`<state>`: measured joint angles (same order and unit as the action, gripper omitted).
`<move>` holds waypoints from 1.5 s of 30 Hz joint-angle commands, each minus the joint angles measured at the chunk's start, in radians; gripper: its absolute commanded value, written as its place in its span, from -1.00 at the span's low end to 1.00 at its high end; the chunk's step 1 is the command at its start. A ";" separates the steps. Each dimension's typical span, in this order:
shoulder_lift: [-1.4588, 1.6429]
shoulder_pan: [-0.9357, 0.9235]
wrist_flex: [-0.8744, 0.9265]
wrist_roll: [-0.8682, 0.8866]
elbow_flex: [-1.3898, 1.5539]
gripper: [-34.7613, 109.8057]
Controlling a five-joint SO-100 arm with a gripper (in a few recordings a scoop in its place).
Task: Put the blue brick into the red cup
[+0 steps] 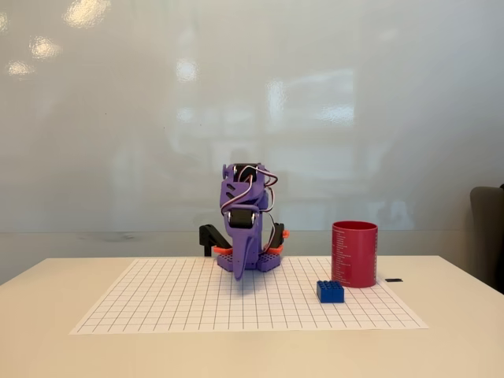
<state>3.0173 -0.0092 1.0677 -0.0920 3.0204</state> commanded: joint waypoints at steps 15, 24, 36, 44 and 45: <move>-0.871 -0.100 0.021 -0.028 -0.630 -0.53; -1.049 -0.069 0.456 -0.078 -1.177 -0.53; -1.292 0.362 0.646 -0.245 -1.339 -0.53; -1.308 0.647 0.649 -0.202 -1.378 -0.53; -1.316 0.681 0.649 -0.192 -1.390 -0.53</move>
<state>1.6889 0.5584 1.7027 -0.2915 1.7058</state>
